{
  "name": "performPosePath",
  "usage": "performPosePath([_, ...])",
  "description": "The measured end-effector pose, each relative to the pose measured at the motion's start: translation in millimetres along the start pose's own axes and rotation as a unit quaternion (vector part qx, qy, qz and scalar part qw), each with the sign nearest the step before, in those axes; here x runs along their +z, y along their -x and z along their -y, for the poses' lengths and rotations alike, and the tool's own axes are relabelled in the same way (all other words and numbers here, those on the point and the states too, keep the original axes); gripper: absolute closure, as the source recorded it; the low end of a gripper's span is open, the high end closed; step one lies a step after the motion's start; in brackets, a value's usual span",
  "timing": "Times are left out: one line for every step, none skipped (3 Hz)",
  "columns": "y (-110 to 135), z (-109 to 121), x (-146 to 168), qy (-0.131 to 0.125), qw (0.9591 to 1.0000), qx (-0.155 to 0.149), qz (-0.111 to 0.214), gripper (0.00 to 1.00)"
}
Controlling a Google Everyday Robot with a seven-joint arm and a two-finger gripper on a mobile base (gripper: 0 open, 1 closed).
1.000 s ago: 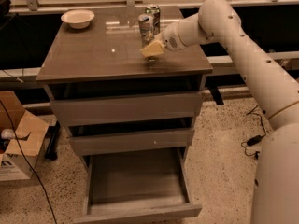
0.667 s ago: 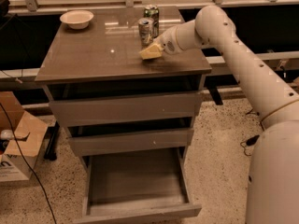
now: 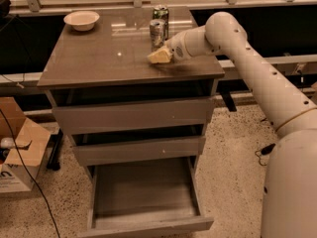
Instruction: Pick redbull can from bottom drawer and place on counter
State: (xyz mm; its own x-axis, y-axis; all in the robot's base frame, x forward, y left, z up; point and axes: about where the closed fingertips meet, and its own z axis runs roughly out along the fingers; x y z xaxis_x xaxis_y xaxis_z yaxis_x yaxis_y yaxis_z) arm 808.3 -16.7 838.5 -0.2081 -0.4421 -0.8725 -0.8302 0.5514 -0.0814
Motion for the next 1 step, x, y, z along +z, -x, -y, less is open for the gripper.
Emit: performPosePath([0.0, 0.0, 0.0, 0.000, 1.0000, 0.000, 0.000, 0.00])
